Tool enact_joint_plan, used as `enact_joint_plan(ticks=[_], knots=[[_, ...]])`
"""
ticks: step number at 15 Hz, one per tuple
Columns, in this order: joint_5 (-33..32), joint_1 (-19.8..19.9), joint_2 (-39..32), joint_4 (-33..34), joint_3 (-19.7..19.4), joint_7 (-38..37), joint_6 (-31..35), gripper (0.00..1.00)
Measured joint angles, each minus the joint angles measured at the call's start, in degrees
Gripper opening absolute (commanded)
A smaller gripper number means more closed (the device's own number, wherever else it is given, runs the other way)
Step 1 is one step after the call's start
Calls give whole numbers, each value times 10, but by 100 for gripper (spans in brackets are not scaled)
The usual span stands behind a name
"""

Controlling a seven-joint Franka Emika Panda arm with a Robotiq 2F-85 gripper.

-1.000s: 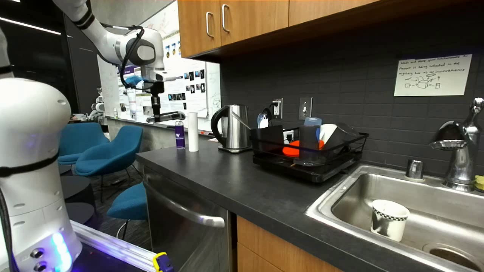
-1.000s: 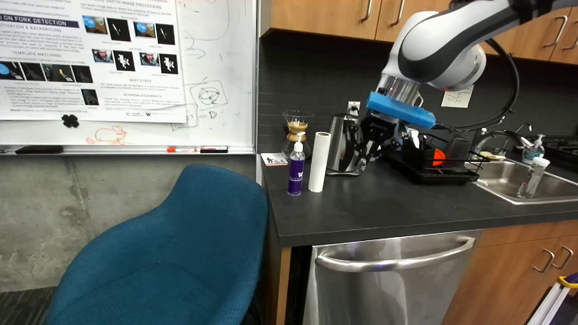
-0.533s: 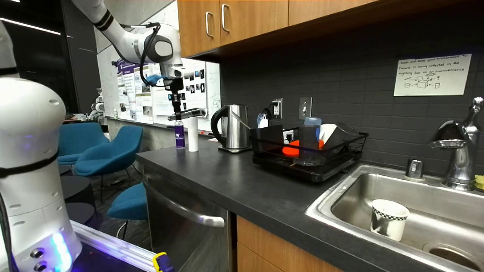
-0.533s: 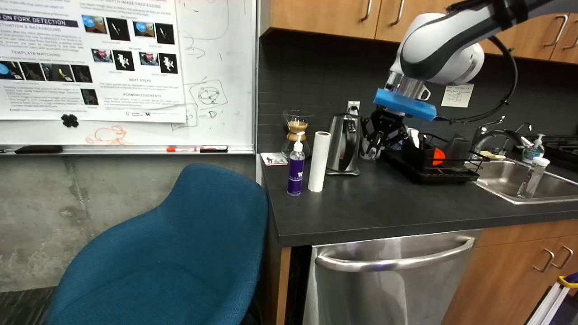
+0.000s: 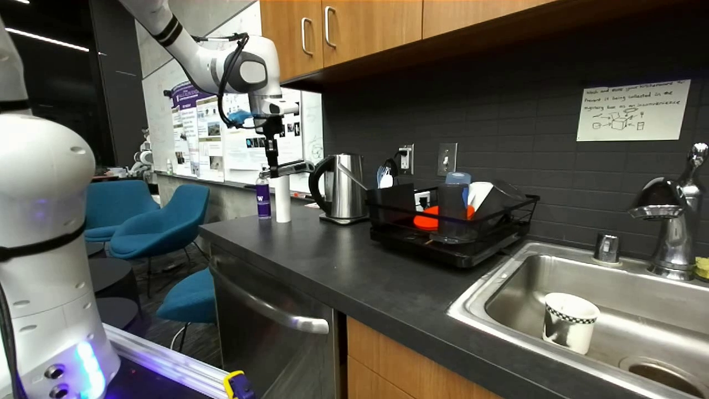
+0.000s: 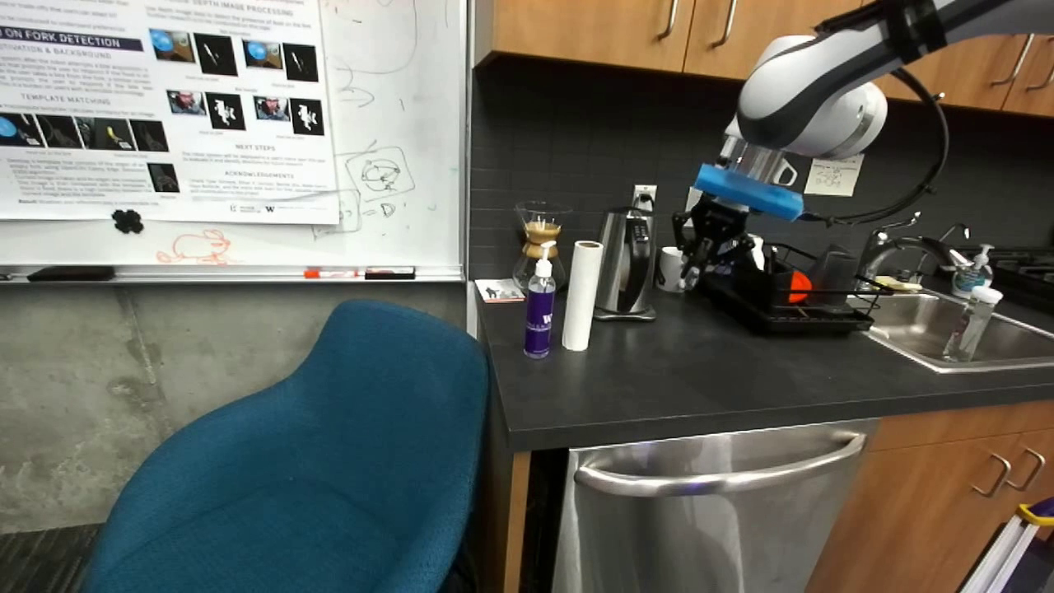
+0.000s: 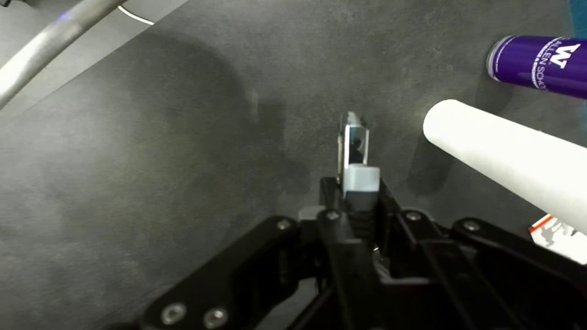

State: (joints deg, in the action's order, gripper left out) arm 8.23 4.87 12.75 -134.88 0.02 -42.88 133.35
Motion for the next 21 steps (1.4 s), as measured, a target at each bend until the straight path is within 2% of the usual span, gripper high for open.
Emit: enact_joint_plan(ticks=[4, 5, 14, 15, 21], knots=[[0, 0, 0, 0, -11, 7, 0, 5], [0, 0, 0, 0, -14, 9, 0, 19], [0, 1, 0, 0, -20, 17, 1, 19], [0, 1, 0, 0, -20, 17, 1, 5], [5, 5, -6, -1, -20, -3, 1, 5]])
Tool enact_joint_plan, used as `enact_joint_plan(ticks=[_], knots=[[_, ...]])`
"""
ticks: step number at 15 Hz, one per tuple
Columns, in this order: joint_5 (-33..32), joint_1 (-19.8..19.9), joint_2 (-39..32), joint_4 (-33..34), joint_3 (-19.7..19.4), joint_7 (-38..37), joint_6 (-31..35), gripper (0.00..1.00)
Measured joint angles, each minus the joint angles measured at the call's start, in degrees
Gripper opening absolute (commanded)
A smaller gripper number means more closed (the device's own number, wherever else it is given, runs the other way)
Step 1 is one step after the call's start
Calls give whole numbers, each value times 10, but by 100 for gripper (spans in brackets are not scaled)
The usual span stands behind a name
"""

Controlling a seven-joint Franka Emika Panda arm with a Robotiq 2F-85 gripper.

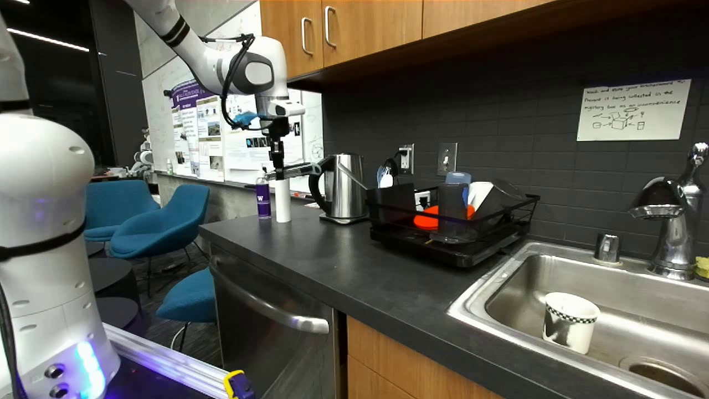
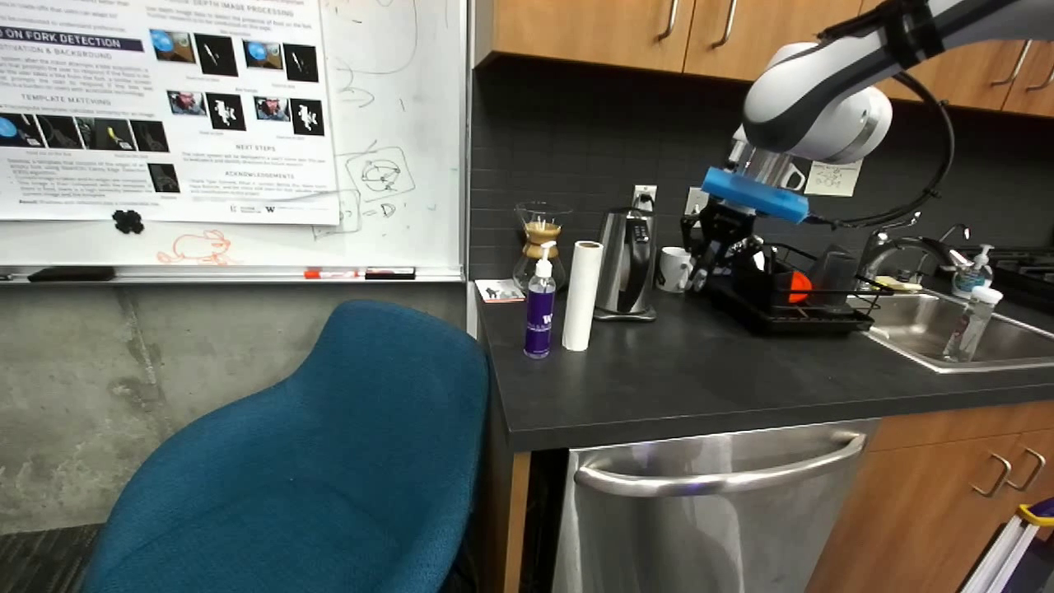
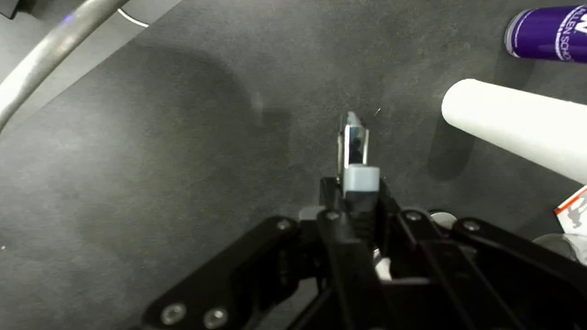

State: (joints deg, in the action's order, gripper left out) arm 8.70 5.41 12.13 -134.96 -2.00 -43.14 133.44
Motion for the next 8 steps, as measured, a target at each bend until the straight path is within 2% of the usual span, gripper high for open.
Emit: enact_joint_plan(ticks=[5, 8], knots=[[52, 22, -8, 18, -28, -14, -17, 5], [113, 27, -8, 42, -55, 5, -61, 5]])
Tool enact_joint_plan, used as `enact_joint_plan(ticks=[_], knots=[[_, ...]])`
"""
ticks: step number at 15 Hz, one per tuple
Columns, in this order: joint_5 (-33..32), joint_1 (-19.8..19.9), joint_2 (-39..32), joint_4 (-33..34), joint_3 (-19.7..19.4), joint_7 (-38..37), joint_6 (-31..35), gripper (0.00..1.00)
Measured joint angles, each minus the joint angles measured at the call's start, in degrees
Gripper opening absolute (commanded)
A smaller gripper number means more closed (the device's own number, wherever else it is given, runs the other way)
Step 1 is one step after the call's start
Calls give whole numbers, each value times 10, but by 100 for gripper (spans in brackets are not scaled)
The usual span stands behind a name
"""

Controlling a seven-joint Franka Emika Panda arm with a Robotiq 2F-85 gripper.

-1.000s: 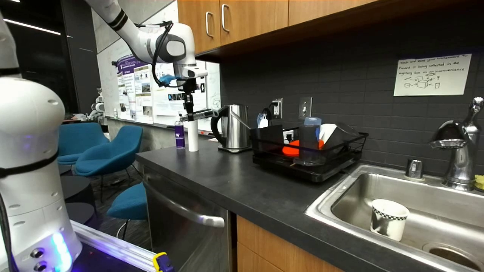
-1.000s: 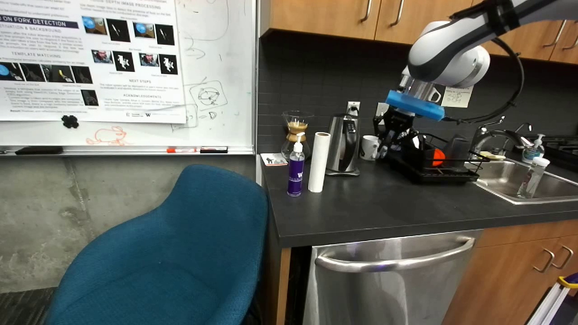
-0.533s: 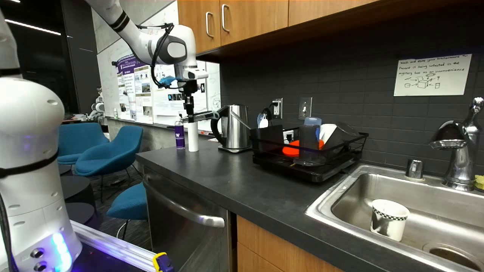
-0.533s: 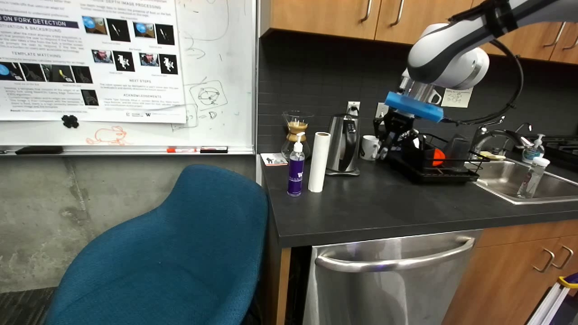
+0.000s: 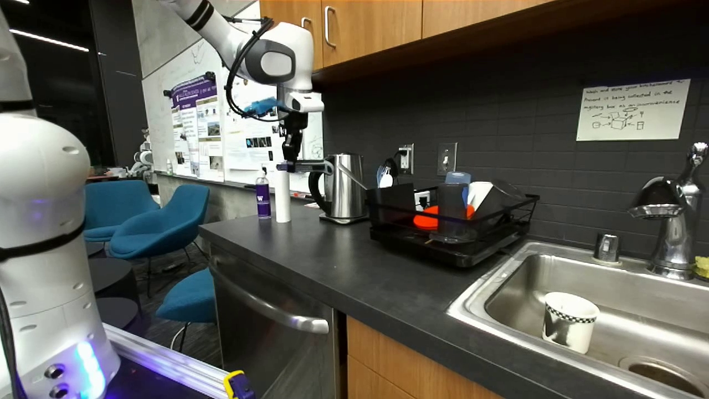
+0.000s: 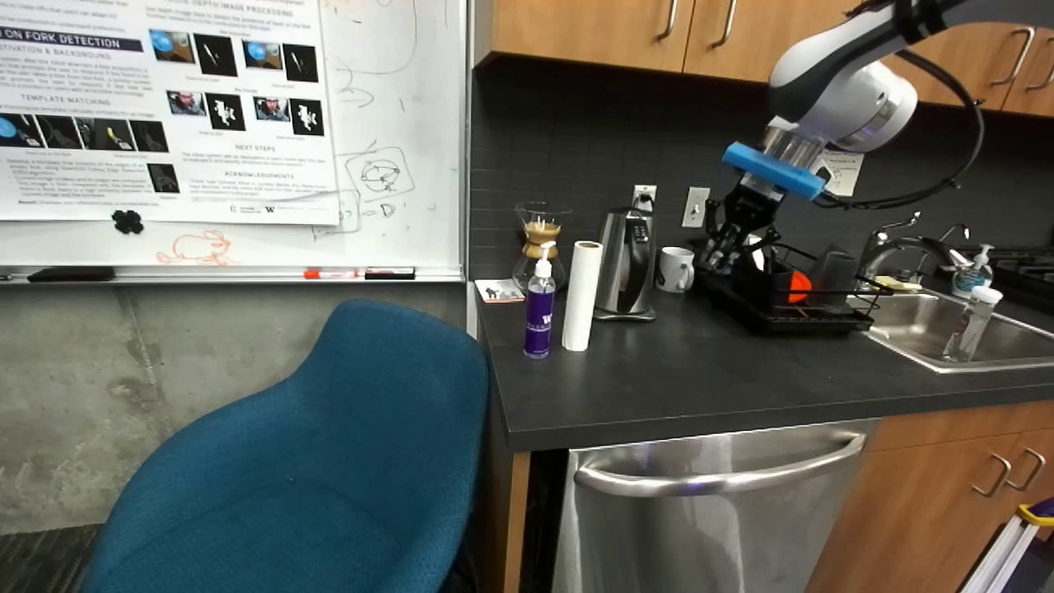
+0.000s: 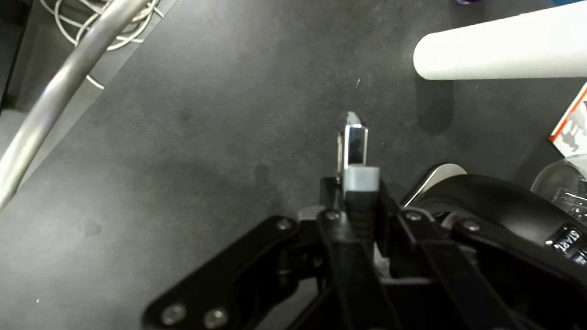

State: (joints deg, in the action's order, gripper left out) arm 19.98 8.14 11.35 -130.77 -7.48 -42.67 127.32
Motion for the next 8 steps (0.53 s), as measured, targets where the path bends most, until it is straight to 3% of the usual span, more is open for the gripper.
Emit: enact_joint_plan(ticks=[8], knots=[[128, 19, -8, 33, -52, 41, -90, 5]])
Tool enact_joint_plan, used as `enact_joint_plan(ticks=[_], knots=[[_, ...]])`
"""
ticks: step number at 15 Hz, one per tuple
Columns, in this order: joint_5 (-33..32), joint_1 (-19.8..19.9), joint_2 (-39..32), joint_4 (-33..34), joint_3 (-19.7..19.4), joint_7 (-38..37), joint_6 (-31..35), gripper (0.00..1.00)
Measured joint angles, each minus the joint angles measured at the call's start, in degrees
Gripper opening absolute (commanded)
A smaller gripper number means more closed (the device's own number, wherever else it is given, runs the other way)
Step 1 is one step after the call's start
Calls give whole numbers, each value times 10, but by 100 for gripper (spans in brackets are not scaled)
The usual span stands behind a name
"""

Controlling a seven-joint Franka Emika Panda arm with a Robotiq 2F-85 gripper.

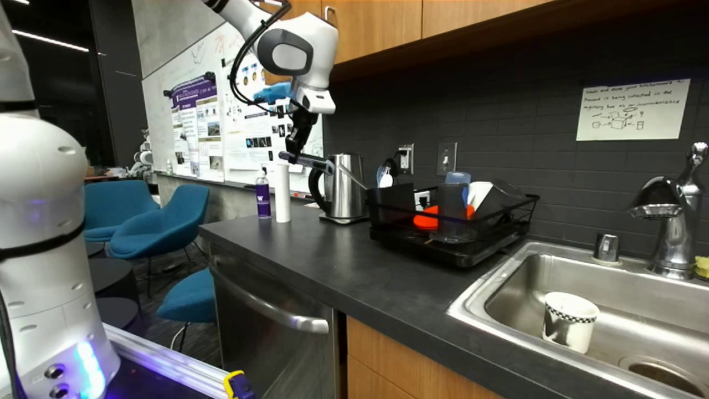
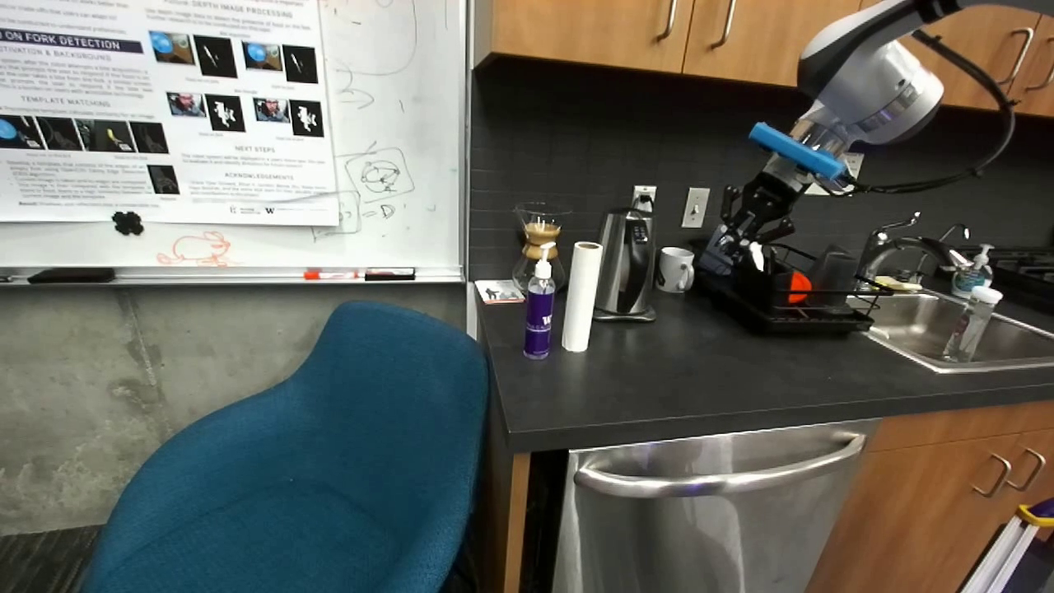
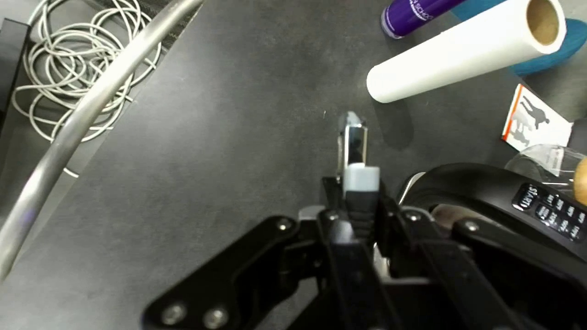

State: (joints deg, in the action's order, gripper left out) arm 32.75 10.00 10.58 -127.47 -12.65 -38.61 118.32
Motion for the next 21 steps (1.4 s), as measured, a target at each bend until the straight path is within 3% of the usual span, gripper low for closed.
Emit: enact_joint_plan(ticks=[7, 16, 21], knots=[[116, 20, -18, 26, -24, 43, -26, 5], [110, 30, -51, 79, -24, 17, 9, 5], [54, 37, -61, 94, -24, -37, 7, 5]])
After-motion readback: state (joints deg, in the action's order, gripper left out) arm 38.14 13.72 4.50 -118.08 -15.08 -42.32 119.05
